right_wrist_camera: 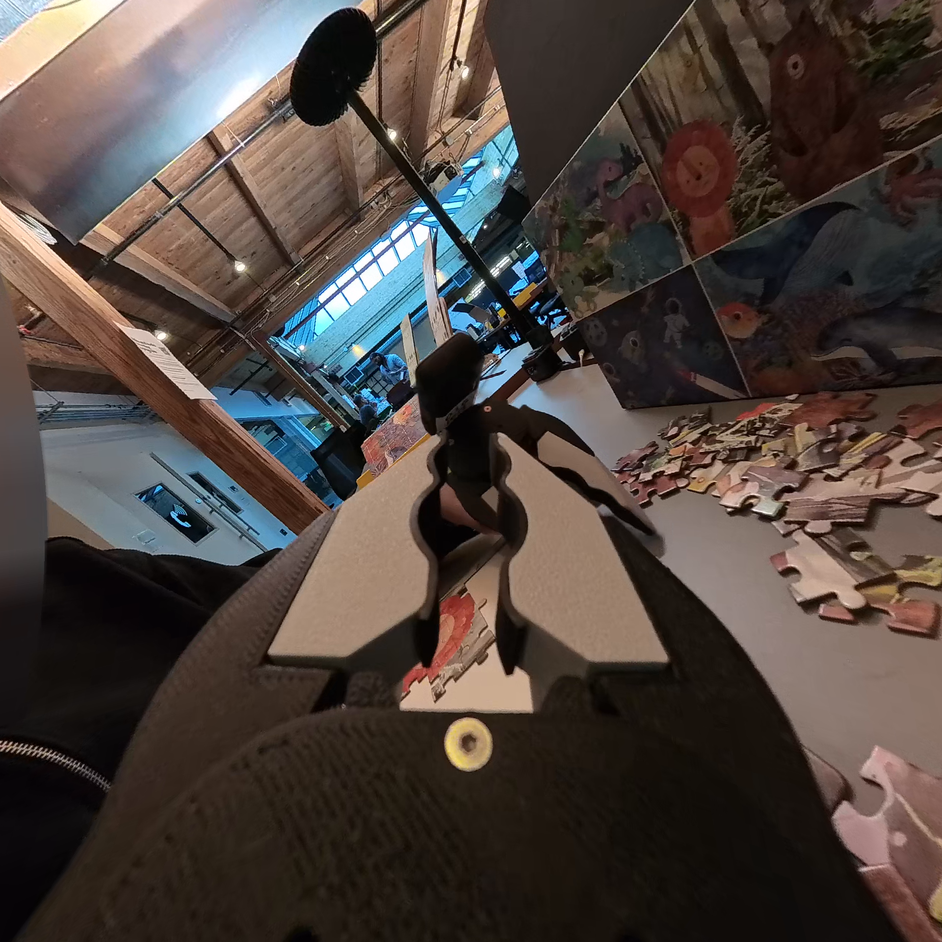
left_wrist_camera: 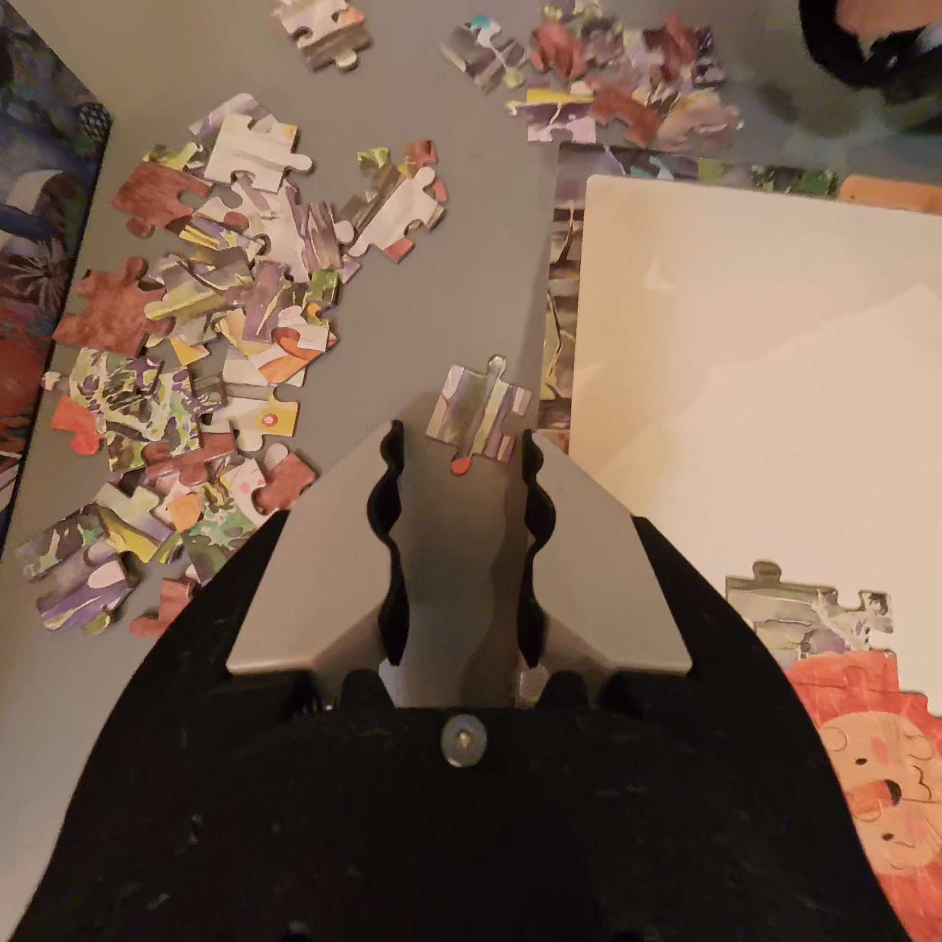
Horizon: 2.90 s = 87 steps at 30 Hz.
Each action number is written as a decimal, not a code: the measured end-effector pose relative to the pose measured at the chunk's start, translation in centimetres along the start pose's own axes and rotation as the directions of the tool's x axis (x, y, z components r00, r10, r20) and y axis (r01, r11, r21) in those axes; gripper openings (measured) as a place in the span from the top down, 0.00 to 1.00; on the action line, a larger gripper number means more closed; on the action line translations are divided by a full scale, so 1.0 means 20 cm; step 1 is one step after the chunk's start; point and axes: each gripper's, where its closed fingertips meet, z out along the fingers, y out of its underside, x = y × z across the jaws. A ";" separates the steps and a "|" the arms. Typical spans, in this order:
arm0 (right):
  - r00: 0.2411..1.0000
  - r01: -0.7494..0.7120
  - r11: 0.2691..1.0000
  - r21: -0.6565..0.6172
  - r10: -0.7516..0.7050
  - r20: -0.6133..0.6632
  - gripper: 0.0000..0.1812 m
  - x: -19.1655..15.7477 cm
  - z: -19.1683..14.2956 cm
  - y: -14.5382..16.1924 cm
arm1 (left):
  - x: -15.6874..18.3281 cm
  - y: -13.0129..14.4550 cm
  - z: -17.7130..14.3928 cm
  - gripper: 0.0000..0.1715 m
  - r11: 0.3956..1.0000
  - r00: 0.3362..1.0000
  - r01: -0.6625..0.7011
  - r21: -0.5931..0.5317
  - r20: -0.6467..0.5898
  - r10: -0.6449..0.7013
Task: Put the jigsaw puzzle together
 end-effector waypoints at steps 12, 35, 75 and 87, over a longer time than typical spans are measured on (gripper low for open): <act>1.000 -0.006 0.999 -0.039 0.005 -0.012 0.91 0.01 0.02 0.04 | 0.00 -0.06 -0.07 0.97 0.996 1.000 -0.028 0.083 0.007 0.027; 1.000 -0.018 0.999 -0.030 0.018 0.003 0.90 0.00 0.02 0.02 | -0.18 -0.04 0.03 0.80 0.993 0.999 -0.016 -0.115 0.044 0.021; 1.000 -0.024 0.998 -0.052 0.023 -0.016 0.89 0.03 0.01 0.05 | -0.06 -0.05 -0.02 0.76 0.997 0.998 0.006 -0.078 0.061 -0.001; 0.981 -0.017 0.978 -0.208 -0.024 -0.193 0.78 0.18 0.06 0.23 | 0.15 -0.40 -0.24 0.76 0.966 0.988 -0.137 0.219 0.095 0.119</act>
